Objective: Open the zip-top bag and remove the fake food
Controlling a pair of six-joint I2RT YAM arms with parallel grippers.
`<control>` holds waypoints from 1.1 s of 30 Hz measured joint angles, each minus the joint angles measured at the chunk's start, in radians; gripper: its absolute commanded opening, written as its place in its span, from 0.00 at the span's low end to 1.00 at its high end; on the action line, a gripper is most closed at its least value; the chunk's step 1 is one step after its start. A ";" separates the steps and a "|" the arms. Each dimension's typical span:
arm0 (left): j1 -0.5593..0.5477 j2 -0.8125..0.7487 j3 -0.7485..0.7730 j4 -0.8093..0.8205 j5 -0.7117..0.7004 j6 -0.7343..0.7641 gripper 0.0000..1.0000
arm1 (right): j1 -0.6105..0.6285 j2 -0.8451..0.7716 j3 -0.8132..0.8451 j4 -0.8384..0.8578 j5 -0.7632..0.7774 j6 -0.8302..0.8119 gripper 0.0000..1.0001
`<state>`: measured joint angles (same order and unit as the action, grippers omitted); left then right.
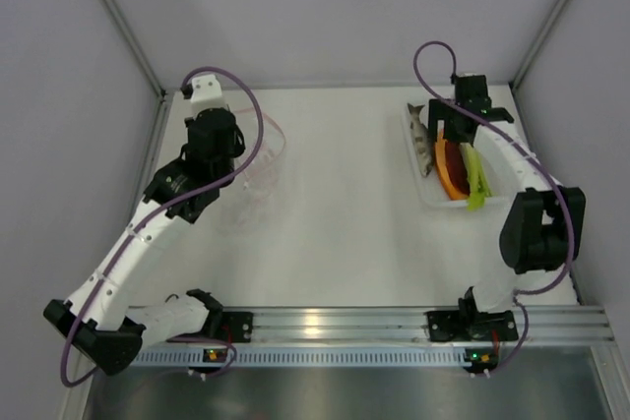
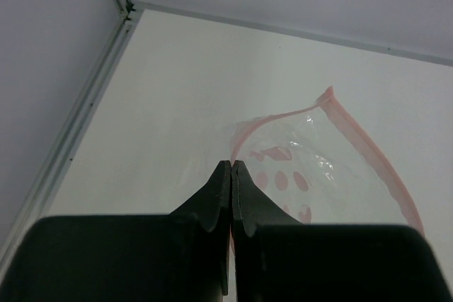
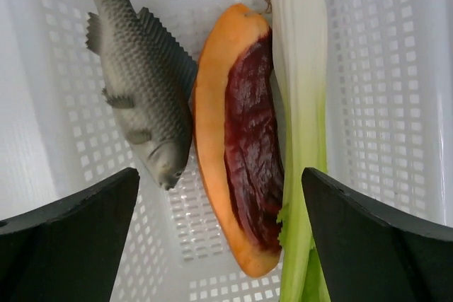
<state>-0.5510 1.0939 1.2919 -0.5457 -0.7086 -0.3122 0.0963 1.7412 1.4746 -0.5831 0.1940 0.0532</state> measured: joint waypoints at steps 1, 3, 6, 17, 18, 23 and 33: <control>0.000 0.013 0.016 -0.003 -0.021 0.013 0.00 | 0.000 -0.063 -0.050 0.011 -0.001 0.010 0.99; 0.000 0.047 0.051 -0.003 -0.051 0.039 0.00 | 0.000 -0.194 -0.150 0.036 -0.015 0.041 0.99; 0.001 0.111 0.092 -0.001 -0.071 0.061 0.00 | 0.000 -0.447 -0.305 0.119 -0.071 0.109 0.99; 0.002 0.483 0.165 0.000 0.018 0.055 0.00 | 0.000 -0.900 -0.475 0.218 -0.253 0.230 0.99; 0.002 0.512 0.169 0.001 0.039 0.048 0.03 | 0.000 -0.918 -0.487 0.217 -0.263 0.231 0.99; 0.002 0.649 0.210 0.006 0.198 -0.002 0.27 | 0.000 -1.004 -0.559 0.218 -0.292 0.233 1.00; 0.000 0.643 0.224 0.011 0.315 -0.079 0.98 | 0.000 -1.001 -0.581 0.184 -0.304 0.198 0.99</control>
<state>-0.5510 1.7370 1.5162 -0.5350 -0.3931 -0.3912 0.0963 0.7399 0.8936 -0.3992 -0.1104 0.2512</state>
